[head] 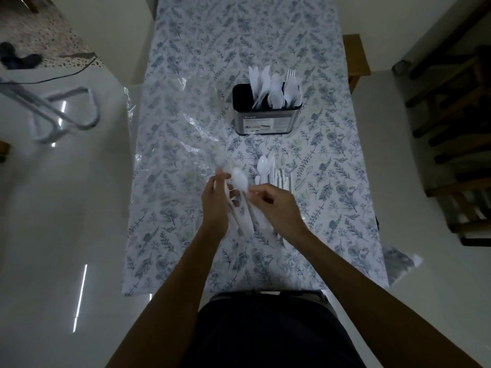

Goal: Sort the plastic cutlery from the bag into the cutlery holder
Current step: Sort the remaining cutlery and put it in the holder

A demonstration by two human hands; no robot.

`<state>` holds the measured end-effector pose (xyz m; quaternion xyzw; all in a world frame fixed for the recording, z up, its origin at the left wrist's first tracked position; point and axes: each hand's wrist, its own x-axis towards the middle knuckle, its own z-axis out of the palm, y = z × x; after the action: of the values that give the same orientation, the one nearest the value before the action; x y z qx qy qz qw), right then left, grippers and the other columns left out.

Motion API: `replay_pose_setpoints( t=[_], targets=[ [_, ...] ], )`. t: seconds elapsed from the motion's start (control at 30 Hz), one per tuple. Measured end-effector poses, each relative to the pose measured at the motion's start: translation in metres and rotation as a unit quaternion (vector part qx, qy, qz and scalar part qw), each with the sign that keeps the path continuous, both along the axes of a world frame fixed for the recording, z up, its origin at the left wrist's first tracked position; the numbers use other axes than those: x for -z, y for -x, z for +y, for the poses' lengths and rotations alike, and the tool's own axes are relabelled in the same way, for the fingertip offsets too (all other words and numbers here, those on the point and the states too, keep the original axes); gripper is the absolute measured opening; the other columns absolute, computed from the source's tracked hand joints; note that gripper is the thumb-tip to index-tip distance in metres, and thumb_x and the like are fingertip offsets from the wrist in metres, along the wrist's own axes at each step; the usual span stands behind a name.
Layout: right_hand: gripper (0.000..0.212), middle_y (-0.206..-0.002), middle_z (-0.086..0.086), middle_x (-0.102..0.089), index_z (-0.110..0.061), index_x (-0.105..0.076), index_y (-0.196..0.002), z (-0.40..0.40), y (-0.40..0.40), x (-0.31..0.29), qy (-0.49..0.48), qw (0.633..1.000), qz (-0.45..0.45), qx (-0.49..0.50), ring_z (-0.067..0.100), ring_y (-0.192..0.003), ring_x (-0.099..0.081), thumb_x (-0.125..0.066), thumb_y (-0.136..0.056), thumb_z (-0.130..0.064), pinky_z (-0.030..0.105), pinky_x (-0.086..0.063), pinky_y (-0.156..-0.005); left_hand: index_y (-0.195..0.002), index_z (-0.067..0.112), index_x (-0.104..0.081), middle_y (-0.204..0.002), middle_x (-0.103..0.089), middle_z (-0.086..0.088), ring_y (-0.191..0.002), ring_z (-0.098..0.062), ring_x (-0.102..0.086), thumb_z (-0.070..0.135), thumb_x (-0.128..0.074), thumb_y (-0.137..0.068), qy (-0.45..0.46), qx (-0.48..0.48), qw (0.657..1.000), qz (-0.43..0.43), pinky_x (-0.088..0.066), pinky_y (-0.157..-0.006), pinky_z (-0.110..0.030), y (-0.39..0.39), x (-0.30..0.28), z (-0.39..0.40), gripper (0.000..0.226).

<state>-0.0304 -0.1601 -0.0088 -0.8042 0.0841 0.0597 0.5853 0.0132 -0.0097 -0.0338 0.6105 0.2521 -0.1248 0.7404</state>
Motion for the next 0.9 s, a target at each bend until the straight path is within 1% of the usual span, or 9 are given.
replay_pose_setpoints(
  t=[0.1,0.2,0.3,0.37,0.43,0.5,0.6,0.7,0.9],
  targets=[
    [0.007,-0.088,-0.006,-0.075,-0.014,-0.074,-0.094,0.021,-0.002,-0.002,-0.01,1.0,0.011,-0.024,0.002,-0.075,-0.07,-0.075,-0.091,-0.02,0.016,-0.052,-0.073,-0.111,0.009,-0.069,-0.095,-0.072,-0.012,-0.088,-0.029,-0.069,0.059,-0.049,-0.101,0.023,0.049,0.999,0.001,-0.059,-0.077,-0.043,0.0,0.003,-0.003,0.055],
    [0.012,-0.08,-0.01,-0.074,-0.016,-0.078,-0.094,0.022,-0.01,0.0,0.051,0.995,0.004,-0.089,-0.005,-0.06,-0.062,-0.07,-0.096,-0.025,0.008,-0.044,-0.061,-0.117,0.006,-0.063,-0.093,-0.072,-0.009,-0.083,-0.024,-0.069,0.03,-0.059,-0.104,0.046,0.013,0.999,0.011,-0.058,-0.067,-0.034,0.005,0.012,0.007,0.028],
    [0.022,-0.086,0.002,-0.076,-0.011,-0.075,-0.101,0.003,-0.032,0.017,0.153,0.987,0.026,-0.038,-0.005,-0.054,-0.057,-0.064,-0.1,-0.03,0.006,-0.043,-0.054,-0.125,0.014,-0.058,-0.092,-0.073,-0.009,-0.07,-0.015,-0.065,0.009,-0.059,-0.102,0.097,-0.024,0.995,0.024,-0.054,-0.059,-0.028,0.012,0.014,0.021,0.023],
    [0.02,-0.09,0.008,-0.073,-0.009,-0.066,-0.102,-0.01,-0.049,0.035,0.26,0.964,0.057,-0.004,0.014,-0.071,-0.066,-0.065,-0.098,-0.029,0.021,-0.054,-0.063,-0.125,0.015,-0.059,-0.092,-0.071,-0.007,-0.065,-0.012,-0.06,0.013,-0.063,-0.101,0.073,-0.039,0.996,0.041,-0.051,-0.054,-0.026,0.016,0.016,0.028,0.025],
    [0.027,-0.097,0.014,-0.068,-0.007,-0.058,-0.11,-0.012,-0.06,0.051,0.354,0.93,0.094,-0.033,0.031,-0.089,-0.067,-0.063,-0.096,-0.029,0.036,-0.055,-0.073,-0.12,0.013,-0.064,-0.091,-0.065,-0.005,-0.062,-0.011,-0.055,0.02,-0.07,-0.097,0.041,-0.03,0.997,0.056,-0.049,-0.05,-0.024,0.019,0.018,0.033,0.025],
    [0.033,-0.105,0.019,-0.065,-0.003,-0.055,-0.119,-0.008,-0.066,0.06,0.389,0.914,0.103,-0.05,0.036,-0.099,-0.065,-0.061,-0.095,-0.023,0.042,-0.055,-0.079,-0.118,0.01,-0.065,-0.087,-0.06,-0.003,-0.061,-0.01,-0.053,0.023,-0.076,-0.093,0.03,-0.022,0.997,0.067,-0.047,-0.048,-0.024,0.02,0.019,0.034,0.031],
    [0.027,-0.105,0.019,-0.067,-0.001,-0.059,-0.115,-0.006,-0.07,0.067,0.391,0.914,0.103,-0.039,0.035,-0.099,-0.067,-0.059,-0.093,-0.015,0.039,-0.055,-0.078,-0.119,0.007,-0.063,-0.085,-0.058,-0.002,-0.061,-0.011,-0.051,0.02,-0.076,-0.092,0.041,-0.021,0.997,0.068,-0.046,-0.048,-0.024,0.019,0.017,0.034,0.033],
    [0.021,-0.097,0.015,-0.072,-0.004,-0.067,-0.105,-0.012,-0.068,0.07,0.353,0.93,0.1,0.007,0.032,-0.092,-0.07,-0.065,-0.09,-0.018,0.034,-0.057,-0.074,-0.114,0.009,-0.065,-0.085,-0.058,-0.002,-0.06,-0.01,-0.051,0.019,-0.076,-0.092,0.041,-0.018,0.997,0.07,-0.046,-0.049,-0.024,0.016,0.018,0.029,0.027],
    [0.016,-0.095,0.004,-0.079,-0.014,-0.076,-0.106,-0.027,-0.045,0.04,0.239,0.963,0.053,0.116,0.01,-0.075,-0.072,-0.072,-0.09,-0.018,0.014,-0.05,-0.062,-0.107,0.01,-0.061,-0.073,-0.053,0.0,-0.06,-0.012,-0.053,0.023,-0.071,-0.096,0.104,-0.027,0.992,0.066,-0.048,-0.051,-0.026,0.007,0.016,0.009,0.019]
  ],
)
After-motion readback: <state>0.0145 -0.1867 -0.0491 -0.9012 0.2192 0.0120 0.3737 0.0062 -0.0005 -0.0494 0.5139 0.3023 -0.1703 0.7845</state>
